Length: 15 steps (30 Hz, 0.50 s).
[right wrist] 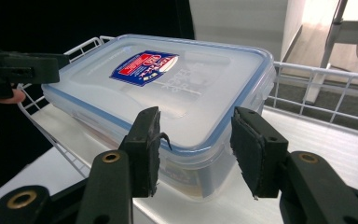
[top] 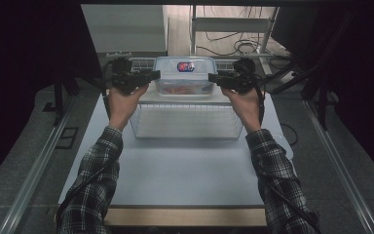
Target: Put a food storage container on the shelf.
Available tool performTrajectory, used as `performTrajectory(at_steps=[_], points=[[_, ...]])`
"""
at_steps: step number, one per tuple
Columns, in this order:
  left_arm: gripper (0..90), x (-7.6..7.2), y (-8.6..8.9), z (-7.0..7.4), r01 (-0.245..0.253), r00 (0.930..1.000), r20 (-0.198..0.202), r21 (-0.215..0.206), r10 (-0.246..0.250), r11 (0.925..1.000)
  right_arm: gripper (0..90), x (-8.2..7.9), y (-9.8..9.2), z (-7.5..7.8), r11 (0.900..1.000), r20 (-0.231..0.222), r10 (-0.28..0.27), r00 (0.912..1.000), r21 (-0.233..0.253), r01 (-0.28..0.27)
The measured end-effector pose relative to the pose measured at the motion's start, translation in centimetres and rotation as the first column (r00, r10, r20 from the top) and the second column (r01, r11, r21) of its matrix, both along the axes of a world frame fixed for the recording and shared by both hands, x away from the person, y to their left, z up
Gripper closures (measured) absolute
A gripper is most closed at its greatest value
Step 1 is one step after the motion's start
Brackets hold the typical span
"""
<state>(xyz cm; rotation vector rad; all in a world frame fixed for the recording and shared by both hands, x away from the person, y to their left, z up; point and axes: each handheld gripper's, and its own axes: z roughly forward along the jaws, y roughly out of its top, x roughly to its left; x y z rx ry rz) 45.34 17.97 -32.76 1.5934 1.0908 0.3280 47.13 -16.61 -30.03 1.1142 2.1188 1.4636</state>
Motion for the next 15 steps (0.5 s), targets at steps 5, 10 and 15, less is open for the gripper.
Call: performTrajectory(at_steps=[5, 10, 15], points=[[46.8, -0.8, 0.0, 0.3, 0.034, 0.9984, 0.044, 0.017, -0.035, 0.9993, 49.3, -0.1, -0.7, -0.1, 0.998, 0.0, 0.044, 0.999, 0.044, -0.044], [37.8, -2.2, -0.4, 0.4, 0.05, 0.9956, 0.074, 0.079, -0.056, 0.9956, 42.1, -1.0, -1.1, -0.4, 0.997, 0.021, 0.075, 0.9969, 0.032, -0.076], [25.1, -3.5, -1.0, -0.4, 0.074, 0.9947, 0.06, 0.145, -0.083, 0.9867, 34.6, -2.0, -1.3, -0.9, 0.996, 0.029, 0.09, 0.9955, 0.024, -0.091]])
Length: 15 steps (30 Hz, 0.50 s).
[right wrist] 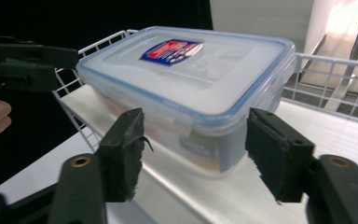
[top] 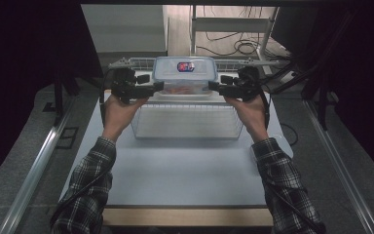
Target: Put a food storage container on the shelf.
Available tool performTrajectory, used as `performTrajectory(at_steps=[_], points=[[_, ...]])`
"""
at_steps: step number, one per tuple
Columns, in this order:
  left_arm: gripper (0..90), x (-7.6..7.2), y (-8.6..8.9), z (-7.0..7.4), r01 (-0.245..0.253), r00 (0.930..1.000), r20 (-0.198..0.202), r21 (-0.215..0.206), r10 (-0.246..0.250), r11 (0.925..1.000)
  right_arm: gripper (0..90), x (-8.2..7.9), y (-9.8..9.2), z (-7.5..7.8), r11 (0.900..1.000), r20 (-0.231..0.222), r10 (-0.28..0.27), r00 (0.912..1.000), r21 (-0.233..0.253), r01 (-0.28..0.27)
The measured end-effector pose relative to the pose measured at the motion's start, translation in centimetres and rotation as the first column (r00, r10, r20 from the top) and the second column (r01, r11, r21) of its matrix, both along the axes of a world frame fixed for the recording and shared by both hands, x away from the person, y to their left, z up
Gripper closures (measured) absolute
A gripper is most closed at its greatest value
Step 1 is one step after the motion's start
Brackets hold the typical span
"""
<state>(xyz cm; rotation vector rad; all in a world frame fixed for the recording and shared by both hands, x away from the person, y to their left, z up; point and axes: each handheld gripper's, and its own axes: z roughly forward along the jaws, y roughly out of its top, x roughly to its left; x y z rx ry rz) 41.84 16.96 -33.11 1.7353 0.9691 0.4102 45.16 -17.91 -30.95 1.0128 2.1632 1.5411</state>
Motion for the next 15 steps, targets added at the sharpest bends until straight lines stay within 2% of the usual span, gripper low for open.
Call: performTrajectory(at_steps=[2, 7, 11, 15], points=[[17.8, -0.5, -0.1, -0.4, 0.007, 1.0, -0.001, 0.015, -0.007, 0.9999, 29.8, -0.6, -0.1, -0.5, 1.0, 0.015, 0.015, 0.9998, -0.008, -0.015], [9.5, -2.0, -0.2, -1.3, 0.023, 0.9997, -0.011, 0.033, -0.023, 0.9992, 25.2, -1.6, -0.3, -1.2, 0.999, 0.028, 0.027, 0.9993, -0.025, -0.026], [5.6, -3.1, -0.4, -2.2, 0.047, 0.9988, -0.018, 0.052, -0.046, 0.9976, 20.7, -2.5, -0.5, -1.9, 0.998, 0.046, 0.046, 0.9979, -0.042, -0.044], [3.1, -4.2, -1.0, -3.4, 0.062, 0.998, -0.016, 0.102, -0.061, 0.9928, 16.4, -3.5, -0.5, -2.9, 0.996, 0.049, 0.067, 0.9965, -0.059, -0.064]])
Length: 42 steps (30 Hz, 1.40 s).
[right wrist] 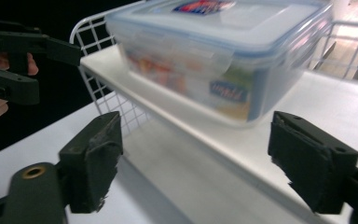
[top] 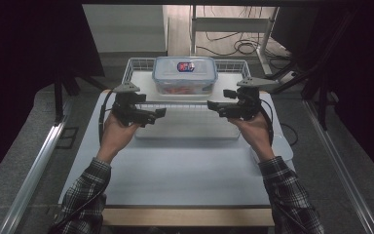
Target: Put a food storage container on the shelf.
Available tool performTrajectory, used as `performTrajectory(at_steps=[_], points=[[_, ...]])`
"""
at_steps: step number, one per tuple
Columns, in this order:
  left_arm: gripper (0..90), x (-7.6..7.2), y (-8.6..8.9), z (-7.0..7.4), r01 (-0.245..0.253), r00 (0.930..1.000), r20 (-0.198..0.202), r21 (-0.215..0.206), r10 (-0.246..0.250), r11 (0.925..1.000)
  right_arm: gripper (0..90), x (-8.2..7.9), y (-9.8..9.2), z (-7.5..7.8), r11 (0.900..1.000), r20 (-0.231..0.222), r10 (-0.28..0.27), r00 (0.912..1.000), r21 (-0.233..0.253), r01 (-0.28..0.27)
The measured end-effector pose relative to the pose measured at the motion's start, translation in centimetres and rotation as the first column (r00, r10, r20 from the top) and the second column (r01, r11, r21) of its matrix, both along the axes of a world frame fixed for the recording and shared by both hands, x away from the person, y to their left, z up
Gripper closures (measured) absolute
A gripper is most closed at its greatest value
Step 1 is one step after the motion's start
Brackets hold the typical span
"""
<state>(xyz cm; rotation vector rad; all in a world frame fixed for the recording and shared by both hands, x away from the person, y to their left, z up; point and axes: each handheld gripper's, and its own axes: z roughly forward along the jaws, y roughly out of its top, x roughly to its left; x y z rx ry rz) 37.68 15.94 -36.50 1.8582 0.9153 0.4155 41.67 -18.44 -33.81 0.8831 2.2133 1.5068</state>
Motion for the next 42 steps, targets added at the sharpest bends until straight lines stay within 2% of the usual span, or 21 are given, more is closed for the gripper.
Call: performTrajectory(at_steps=[5, 10, 18, 25, 29, 34, 42], points=[[2.1, -0.9, -0.7, -1.2, -0.002, 0.9997, 0.023, 0.056, 0.001, 0.9984, 12.3, -1.2, -0.1, -1.2, 1.0, 0.001, 0.012, 0.9999, -0.019, -0.012], [3.8, -1.6, -1.3, -2.4, -0.002, 0.999, 0.044, 0.085, -0.002, 0.9964, 9.4, -2.1, -0.4, -2.4, 0.999, 0.003, 0.011, 0.9999, -0.036, -0.011], [4.8, -3.1, -1.9, -4.0, 0.057, 0.9962, 0.061, 0.082, -0.062, 0.995, 7.7, -3.7, -0.9, -3.7, 0.998, 0.027, 0.011, 0.9996, -0.059, -0.01], [4.9, -4.8, -2.0, -5.5, 0.074, 0.9955, 0.053, 0.085, -0.079, 0.9936, 7.0, -4.8, -1.4, -5.1, 0.997, 0.025, 0.038, 0.9989, -0.063, -0.037], [4.9, -5.3, -2.0, -6.4, 0.073, 0.9959, 0.045, 0.115, -0.078, 0.9907, 6.5, -5.3, -1.6, -5.8, 0.996, 0.014, 0.044, 0.9989, -0.072, -0.043], [5.0, -6.1, -1.7, -7.7, 0.075, 0.9966, 0.027, 0.112, -0.078, 0.9909, 6.5, -6.1, -2.2, -6.8, 0.997, 0.006, 0.04, 0.9992, -0.066, -0.04], [5.8, -7.8, -1.0, -9.5, 0.052, 0.9985, 0.016, 0.062, -0.053, 0.9967, 6.6, -7.3, -3.3, -9.1, 0.997, -0.014, 0.024, 0.9996, -0.068, -0.025]])
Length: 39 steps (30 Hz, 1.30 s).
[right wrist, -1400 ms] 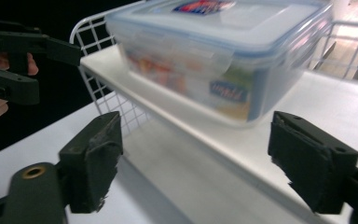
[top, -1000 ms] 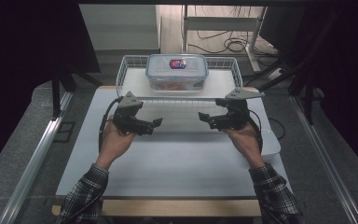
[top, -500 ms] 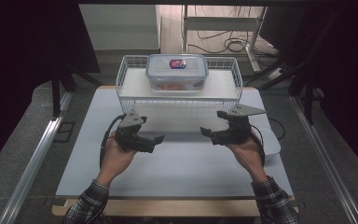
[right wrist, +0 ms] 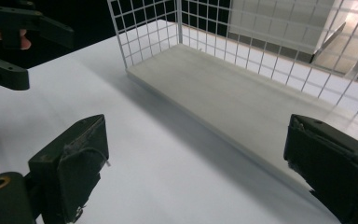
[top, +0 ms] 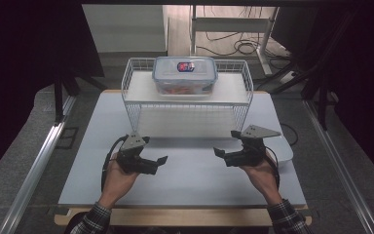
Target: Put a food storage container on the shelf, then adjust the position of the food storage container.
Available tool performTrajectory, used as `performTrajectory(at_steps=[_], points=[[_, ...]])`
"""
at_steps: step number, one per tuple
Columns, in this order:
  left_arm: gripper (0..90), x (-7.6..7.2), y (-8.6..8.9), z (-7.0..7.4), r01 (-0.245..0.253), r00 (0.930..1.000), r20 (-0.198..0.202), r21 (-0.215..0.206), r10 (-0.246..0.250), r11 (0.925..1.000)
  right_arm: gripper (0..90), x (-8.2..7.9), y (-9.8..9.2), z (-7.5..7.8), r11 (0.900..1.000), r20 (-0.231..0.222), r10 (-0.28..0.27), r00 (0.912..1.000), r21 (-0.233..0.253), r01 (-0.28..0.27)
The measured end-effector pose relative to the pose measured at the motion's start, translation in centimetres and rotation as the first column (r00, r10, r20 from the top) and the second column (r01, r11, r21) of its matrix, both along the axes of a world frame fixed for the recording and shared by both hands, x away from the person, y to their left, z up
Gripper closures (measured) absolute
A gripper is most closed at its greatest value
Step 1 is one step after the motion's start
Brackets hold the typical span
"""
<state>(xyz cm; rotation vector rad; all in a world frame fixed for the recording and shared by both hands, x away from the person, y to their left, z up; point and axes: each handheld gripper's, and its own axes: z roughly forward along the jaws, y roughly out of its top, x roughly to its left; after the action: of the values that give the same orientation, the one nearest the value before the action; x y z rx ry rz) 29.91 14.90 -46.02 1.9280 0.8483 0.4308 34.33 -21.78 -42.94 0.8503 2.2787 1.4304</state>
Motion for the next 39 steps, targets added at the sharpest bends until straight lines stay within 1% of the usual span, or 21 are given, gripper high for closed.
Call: performTrajectory(at_steps=[3, 5, 9, 11, 12, 13, 15, 16, 20, 22, 23, 25, 27, 28, 30, 33, 37, 39], points=[[5.9, -0.4, 0.2, -0.5, -0.004, 1.0, -0.007, -0.016, 0.004, 0.9999, 6.6, -0.5, -0.4, -0.7, 1.0, -0.012, -0.013, 0.9998, 0.019, 0.013], [6.0, -0.7, 0.4, -0.8, -0.015, 0.9999, -0.002, -0.018, 0.015, 0.9997, 6.6, -0.9, -0.6, -1.3, 1.0, -0.02, -0.015, 0.9997, 0.016, 0.015], [6.1, -1.5, 0.6, -2.0, -0.017, 0.9998, -0.007, -0.027, 0.016, 0.9995, 6.6, -1.8, -0.9, -2.4, 1.0, -0.034, -0.028, 0.999, 0.005, 0.028], [6.2, -1.8, 0.6, -2.6, -0.017, 0.9996, -0.022, -0.022, 0.017, 0.9996, 6.5, -2.2, -1.0, -3.1, 1.0, -0.045, -0.023, 0.9987, 0.004, 0.023], [6.1, -2.0, 0.7, -2.9, -0.022, 0.9994, -0.027, -0.02, 0.021, 0.9996, 6.5, -2.4, -0.9, -3.4, 1.0, -0.045, -0.02, 0.9988, -0.007, 0.02], [6.1, -2.2, 0.8, -3.2, -0.025, 0.9992, -0.03, -0.018, 0.024, 0.9995, 6.5, -2.9, -0.9, -3.9, 0.999, -0.033, -0.02, 0.9992, -0.031, 0.019], [6.1, -2.6, 1.1, -3.7, -0.032, 0.9988, -0.039, -0.01, 0.032, 0.9994, 6.5, -3.0, -0.9, -4.0, 0.999, -0.031, -0.018, 0.9994, -0.04, 0.016], [6.1, -2.8, 1.2, -3.9, -0.037, 0.9987, -0.037, 0.0, 0.037, 0.9993, 6.5, -3.2, -0.9, -4.2, 0.999, -0.032, -0.016, 0.9994, -0.044, 0.014], [5.7, -3.4, 1.6, -4.9, -0.044, 0.9983, -0.036, 0.021, 0.045, 0.9988, 6.4, -3.5, -0.8, -5.1, 0.998, -0.062, -0.012, 0.998, -0.055, 0.009], [5.7, -3.5, 1.6, -5.2, -0.045, 0.9979, -0.045, 0.02, 0.046, 0.9988, 6.4, -3.4, -0.6, -5.6, 0.998, -0.086, -0.012, 0.9962, -0.069, 0.006], [5.5, -3.4, 1.5, -5.2, -0.042, 0.9982, -0.043, 0.023, 0.043, 0.9988, 6.4, -3.4, -0.6, -5.8, 0.997, -0.089, -0.013, 0.996, -0.073, 0.007], [4.9, -3.4, 1.4, -5.2, -0.043, 0.9985, -0.031, 0.034, 0.044, 0.9985, 5.5, -3.3, -0.5, -6.0, 0.997, -0.098, -0.022, 0.995, -0.08, 0.014], [4.8, -3.4, 1.3, -5.3, -0.044, 0.9987, -0.025, 0.049, 0.045, 0.9979, 1.4, -3.1, -0.5, -6.3, 0.996, -0.105, -0.033, 0.9939, -0.091, 0.024], [4.8, -3.4, 1.3, -5.4, -0.044, 0.9986, -0.026, 0.051, 0.045, 0.9978, 0.9, -3.1, -0.5, -6.4, 0.995, -0.101, -0.04, 0.9941, -0.096, 0.031], [4.8, -3.3, 1.4, -5.5, -0.045, 0.9986, -0.027, 0.055, 0.046, 0.9975, 0.8, -2.9, -0.5, -6.4, 0.996, -0.106, -0.057, 0.9927, -0.08, 0.049], [4.8, -3.3, 1.4, -5.6, -0.045, 0.9984, -0.032, 0.057, 0.047, 0.9974, 0.0, -2.7, -0.8, -6.2, 0.996, -0.113, -0.071, 0.991, -0.053, 0.065], [4.9, -3.2, 1.4, -5.7, -0.047, 0.9981, -0.037, 0.06, 0.049, 0.9971, 0.0, -2.7, -1.3, -5.7, 0.994, -0.104, -0.085, 0.9909, -0.079, 0.077], [4.9, -3.2, 1.4, -5.7, -0.047, 0.998, -0.04, 0.062, 0.049, 0.997, 3.8, -2.6, -1.7, -5.3, 0.992, -0.101, -0.103, 0.9895, -0.078, 0.095]])
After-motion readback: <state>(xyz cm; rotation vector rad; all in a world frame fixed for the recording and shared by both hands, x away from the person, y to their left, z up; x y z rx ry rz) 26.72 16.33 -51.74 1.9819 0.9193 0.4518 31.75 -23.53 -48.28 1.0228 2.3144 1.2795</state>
